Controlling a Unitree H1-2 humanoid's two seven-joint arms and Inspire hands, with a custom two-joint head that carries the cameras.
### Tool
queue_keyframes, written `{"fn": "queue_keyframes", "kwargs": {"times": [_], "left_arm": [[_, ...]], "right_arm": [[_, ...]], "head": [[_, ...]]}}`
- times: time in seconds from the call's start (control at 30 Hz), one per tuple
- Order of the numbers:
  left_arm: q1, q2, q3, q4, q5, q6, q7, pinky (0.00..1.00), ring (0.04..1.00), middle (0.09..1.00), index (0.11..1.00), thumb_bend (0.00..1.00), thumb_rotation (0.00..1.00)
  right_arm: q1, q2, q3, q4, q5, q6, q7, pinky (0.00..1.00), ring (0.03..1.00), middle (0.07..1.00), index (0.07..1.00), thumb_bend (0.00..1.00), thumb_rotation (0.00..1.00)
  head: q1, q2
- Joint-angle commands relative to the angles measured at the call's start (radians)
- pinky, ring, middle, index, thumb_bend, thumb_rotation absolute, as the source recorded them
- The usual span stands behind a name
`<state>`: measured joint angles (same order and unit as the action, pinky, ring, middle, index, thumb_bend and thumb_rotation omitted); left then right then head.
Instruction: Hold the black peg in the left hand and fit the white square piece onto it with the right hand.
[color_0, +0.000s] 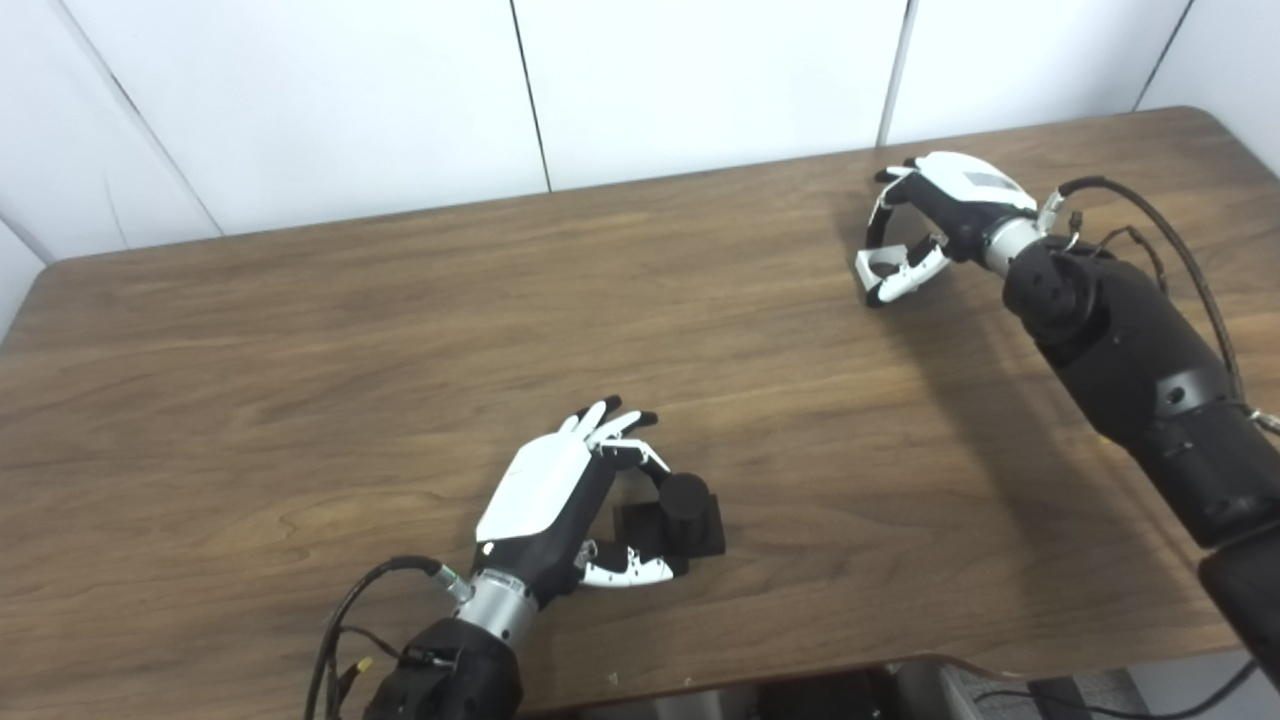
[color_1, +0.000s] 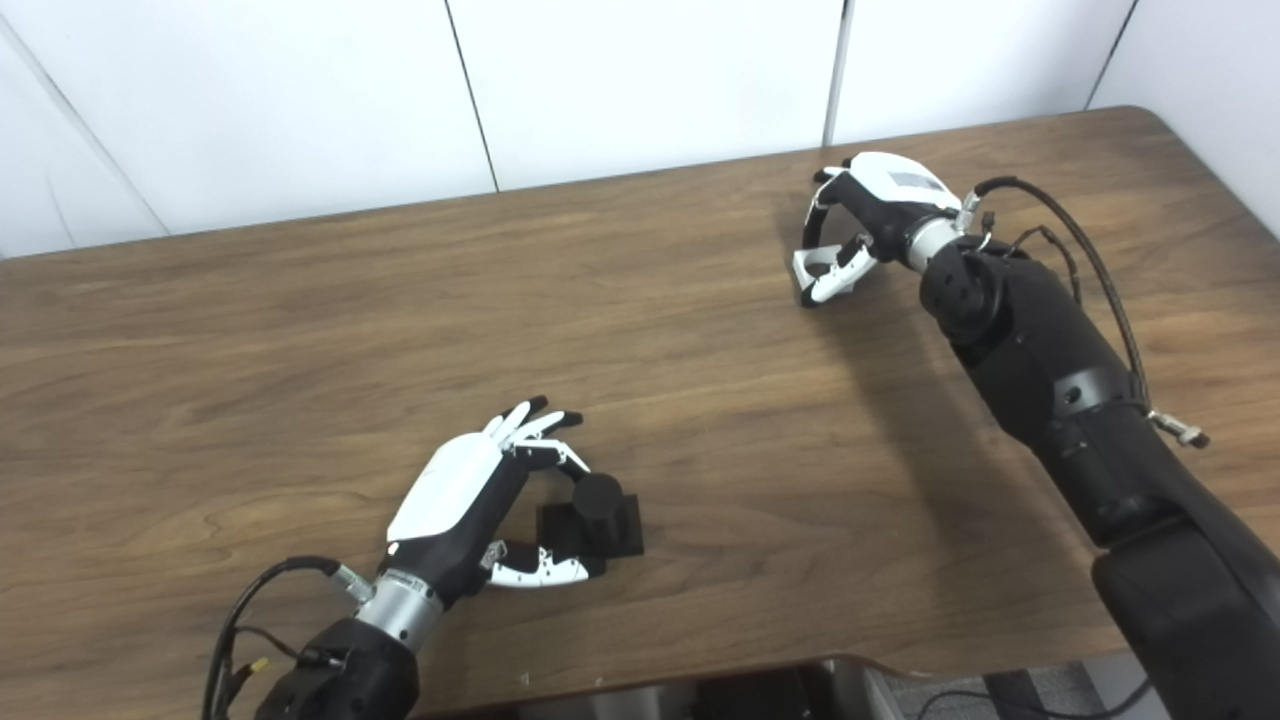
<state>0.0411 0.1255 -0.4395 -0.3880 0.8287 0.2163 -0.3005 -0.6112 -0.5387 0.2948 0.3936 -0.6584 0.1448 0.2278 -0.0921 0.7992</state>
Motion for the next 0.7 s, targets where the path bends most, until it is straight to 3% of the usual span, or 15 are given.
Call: {"fn": "queue_keyframes", "kwargs": {"times": [0.0, 0.37, 0.67], "left_arm": [[0.004, 0.001, -0.006, 0.005, 0.020, -0.010, 0.010, 1.00, 0.998, 0.909, 0.488, 0.52, 0.07], [0.009, -0.012, -0.017, 0.017, 0.024, -0.004, 0.025, 1.00, 1.000, 0.907, 0.488, 0.52, 0.07], [0.012, -0.024, -0.025, 0.039, 0.021, -0.015, 0.047, 1.00, 1.000, 0.909, 0.488, 0.52, 0.07]], "right_arm": [[-0.021, -0.015, -0.008, -0.018, 0.000, -0.030, -0.027, 0.95, 1.000, 0.934, 0.490, 0.52, 0.15], [-0.016, -0.015, -0.023, -0.082, 0.007, -0.037, -0.037, 0.97, 1.000, 0.945, 0.490, 0.52, 0.15], [0.022, -0.020, -0.034, -0.246, 0.006, -0.029, -0.016, 1.00, 1.000, 0.942, 0.491, 0.52, 0.15]], "head": [[0.000, 0.001], [0.018, -0.018], [0.032, -0.033]]}}
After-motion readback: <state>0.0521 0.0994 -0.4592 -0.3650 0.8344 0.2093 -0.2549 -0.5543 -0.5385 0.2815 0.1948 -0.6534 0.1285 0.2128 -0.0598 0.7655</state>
